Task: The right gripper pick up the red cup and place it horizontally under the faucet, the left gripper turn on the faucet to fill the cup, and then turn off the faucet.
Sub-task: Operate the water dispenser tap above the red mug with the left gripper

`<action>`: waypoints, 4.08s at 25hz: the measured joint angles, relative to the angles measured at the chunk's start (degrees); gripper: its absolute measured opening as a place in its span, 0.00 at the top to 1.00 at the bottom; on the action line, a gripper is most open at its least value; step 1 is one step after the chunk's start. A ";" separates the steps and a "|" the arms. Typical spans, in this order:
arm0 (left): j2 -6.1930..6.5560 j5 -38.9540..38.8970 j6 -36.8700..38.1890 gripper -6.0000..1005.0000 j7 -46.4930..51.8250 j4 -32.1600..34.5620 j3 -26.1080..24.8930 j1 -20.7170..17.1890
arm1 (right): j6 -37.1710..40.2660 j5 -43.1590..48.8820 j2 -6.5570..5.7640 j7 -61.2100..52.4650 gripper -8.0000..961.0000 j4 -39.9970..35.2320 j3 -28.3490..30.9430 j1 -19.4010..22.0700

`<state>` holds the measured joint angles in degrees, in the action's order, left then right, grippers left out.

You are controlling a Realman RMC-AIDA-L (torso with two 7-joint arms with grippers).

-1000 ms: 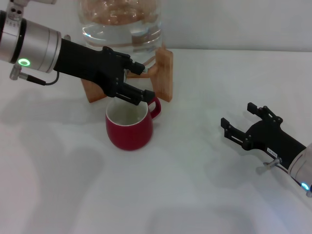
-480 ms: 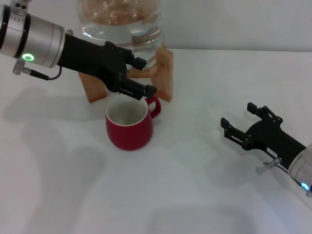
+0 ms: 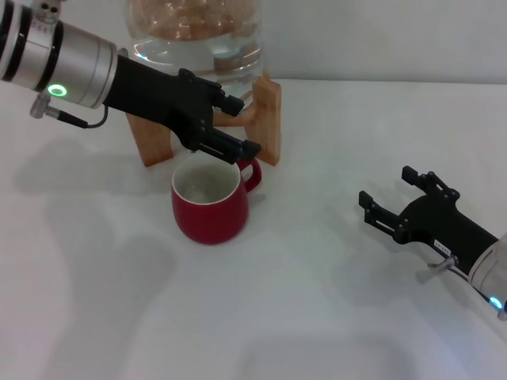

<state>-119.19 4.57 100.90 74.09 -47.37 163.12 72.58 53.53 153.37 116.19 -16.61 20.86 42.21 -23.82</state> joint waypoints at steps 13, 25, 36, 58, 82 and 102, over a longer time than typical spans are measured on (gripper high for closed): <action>-0.08 0.75 -0.19 0.13 0.40 0.00 0.00 0.90 | 0.35 0.00 -0.07 0.00 0.09 -0.12 0.00 0.08; -0.08 0.52 -1.24 0.13 0.43 -0.47 0.00 0.99 | 0.36 0.00 -0.09 0.00 0.09 -0.12 0.16 0.09; -0.07 0.36 -2.17 0.13 0.40 -0.21 0.00 1.04 | 0.35 0.00 -0.09 0.00 0.09 -0.12 0.24 0.09; -0.09 -16.08 3.08 0.13 -3.75 4.30 -0.03 -2.99 | 0.35 -0.01 -0.28 0.24 0.09 -0.11 0.33 0.13; -0.45 -33.53 -1.73 0.13 -22.33 21.50 -0.18 -22.63 | 0.23 -0.91 -0.13 0.34 0.09 -1.46 0.93 -0.25; -0.46 -37.40 -12.93 0.13 -34.48 31.65 -0.26 -31.51 | -0.62 -1.50 0.00 0.48 0.09 -1.61 0.87 -0.70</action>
<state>-119.65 -32.83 87.97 39.60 -15.73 162.86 41.06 52.90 151.87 116.19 -16.13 19.25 43.08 -24.52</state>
